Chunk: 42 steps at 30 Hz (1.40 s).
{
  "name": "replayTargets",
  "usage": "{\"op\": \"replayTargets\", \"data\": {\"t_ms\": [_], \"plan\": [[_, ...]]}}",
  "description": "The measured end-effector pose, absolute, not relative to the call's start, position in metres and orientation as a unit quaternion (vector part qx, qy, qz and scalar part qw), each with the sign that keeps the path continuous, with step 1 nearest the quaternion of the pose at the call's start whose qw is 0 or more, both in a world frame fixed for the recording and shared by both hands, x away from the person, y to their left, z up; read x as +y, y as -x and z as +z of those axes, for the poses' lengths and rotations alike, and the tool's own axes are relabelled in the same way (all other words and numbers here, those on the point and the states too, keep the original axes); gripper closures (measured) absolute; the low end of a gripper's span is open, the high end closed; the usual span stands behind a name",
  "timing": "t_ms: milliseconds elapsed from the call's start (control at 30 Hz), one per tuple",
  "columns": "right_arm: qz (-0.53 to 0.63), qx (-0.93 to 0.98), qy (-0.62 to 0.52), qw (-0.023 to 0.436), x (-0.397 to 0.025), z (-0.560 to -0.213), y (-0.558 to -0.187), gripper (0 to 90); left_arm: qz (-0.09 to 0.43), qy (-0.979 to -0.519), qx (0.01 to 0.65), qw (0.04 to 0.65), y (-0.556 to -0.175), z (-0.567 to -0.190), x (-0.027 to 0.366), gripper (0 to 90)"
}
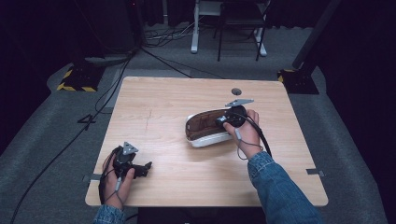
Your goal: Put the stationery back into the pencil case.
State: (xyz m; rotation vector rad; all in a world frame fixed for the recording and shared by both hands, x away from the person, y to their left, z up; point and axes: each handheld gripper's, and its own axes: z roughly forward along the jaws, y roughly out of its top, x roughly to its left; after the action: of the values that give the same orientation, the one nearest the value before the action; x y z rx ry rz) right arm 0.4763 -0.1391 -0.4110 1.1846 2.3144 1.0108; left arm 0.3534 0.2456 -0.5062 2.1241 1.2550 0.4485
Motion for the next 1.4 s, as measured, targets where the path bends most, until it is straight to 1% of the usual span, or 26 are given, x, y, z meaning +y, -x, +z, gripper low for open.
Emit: {"op": "replayTargets", "data": {"t_ms": [367,467,600,633,733,800,1100,1400], "plan": [[0.339,0.823,-0.426,0.16,-0.129,-0.415,-0.479,48.5,0.17,-0.805,0.476,0.312,-0.353,-0.506,0.246,0.2],[0.336,0.825,-0.43,0.149,-0.127,-0.416,-0.479,48.5,0.171,-0.805,0.475,0.312,-0.354,-0.506,0.246,0.2],[0.335,0.829,-0.423,0.148,-0.124,-0.417,-0.478,48.1,0.171,-0.805,0.475,0.312,-0.354,-0.506,0.246,0.2],[0.335,0.83,-0.421,0.15,-0.123,-0.417,-0.478,47.8,0.17,-0.806,0.475,0.312,-0.354,-0.506,0.246,0.2],[0.342,0.828,-0.414,0.16,-0.122,-0.418,-0.479,40.6,0.17,-0.805,0.475,0.313,-0.354,-0.506,0.245,0.2],[0.348,0.828,-0.409,0.161,-0.122,-0.417,-0.478,38.9,0.17,-0.805,0.475,0.312,-0.354,-0.506,0.245,0.2],[0.373,0.823,-0.393,0.172,-0.124,-0.405,-0.468,37.4,0.17,-0.805,0.475,0.312,-0.354,-0.506,0.245,0.2],[0.411,0.811,-0.376,0.178,-0.139,-0.384,-0.444,35.6,0.17,-0.805,0.475,0.312,-0.354,-0.506,0.245,0.2]]}}
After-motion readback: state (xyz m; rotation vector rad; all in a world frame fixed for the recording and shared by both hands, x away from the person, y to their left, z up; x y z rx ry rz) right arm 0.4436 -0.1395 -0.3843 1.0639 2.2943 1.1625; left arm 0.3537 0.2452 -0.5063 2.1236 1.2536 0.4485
